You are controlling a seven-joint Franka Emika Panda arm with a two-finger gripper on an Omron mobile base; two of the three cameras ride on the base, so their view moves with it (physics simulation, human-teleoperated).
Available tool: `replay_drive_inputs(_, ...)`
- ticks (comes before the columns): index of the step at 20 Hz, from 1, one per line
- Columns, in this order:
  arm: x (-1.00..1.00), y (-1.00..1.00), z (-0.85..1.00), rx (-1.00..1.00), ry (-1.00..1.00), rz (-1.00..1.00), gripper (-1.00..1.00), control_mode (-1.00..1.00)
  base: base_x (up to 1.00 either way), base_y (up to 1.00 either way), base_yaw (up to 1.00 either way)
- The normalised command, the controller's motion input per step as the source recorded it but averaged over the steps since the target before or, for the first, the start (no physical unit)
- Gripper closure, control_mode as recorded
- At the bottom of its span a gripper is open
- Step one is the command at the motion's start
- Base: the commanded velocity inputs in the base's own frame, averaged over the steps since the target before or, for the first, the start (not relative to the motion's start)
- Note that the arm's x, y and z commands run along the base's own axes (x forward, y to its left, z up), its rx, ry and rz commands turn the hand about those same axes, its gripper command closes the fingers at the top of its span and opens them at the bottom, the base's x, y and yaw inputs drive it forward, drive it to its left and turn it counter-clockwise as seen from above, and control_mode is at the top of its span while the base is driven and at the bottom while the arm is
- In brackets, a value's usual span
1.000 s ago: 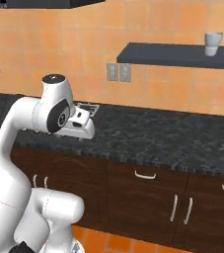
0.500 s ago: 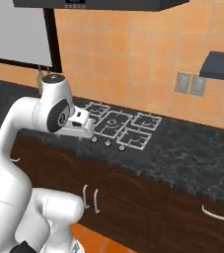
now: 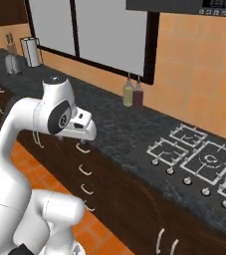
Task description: Navigate to the microwave.
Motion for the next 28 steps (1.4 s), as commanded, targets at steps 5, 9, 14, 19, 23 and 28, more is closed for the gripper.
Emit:
replay_drive_inputs(5, 0.00, 0.00, 0.00, 0.00, 0.00, 0.00, -1.00, 1.00, 0.89, 0.64, 0.59)
replay_drive_inputs(9, 0.00, 0.00, 0.00, 0.00, 0.00, 0.00, -1.00, 1.00, 1.00, 0.64, 0.57)
replay_drive_inputs(14, 0.00, 0.00, 0.00, 0.00, 0.00, 0.00, -1.00, 1.00, 0.96, 0.56, 0.58)
replay_drive_inputs(19, 0.00, 0.00, 0.00, 0.00, 0.00, 0.00, -1.00, 1.00, 0.82, 0.50, 0.54)
replay_drive_inputs(23, 0.00, 0.00, 0.00, 0.00, 0.00, 0.00, -1.00, 1.00, 0.80, 0.40, 0.50)
replay_drive_inputs(28, 0.00, 0.00, 0.00, 0.00, 0.00, 0.00, -1.00, 1.00, 0.66, 0.05, 0.50)
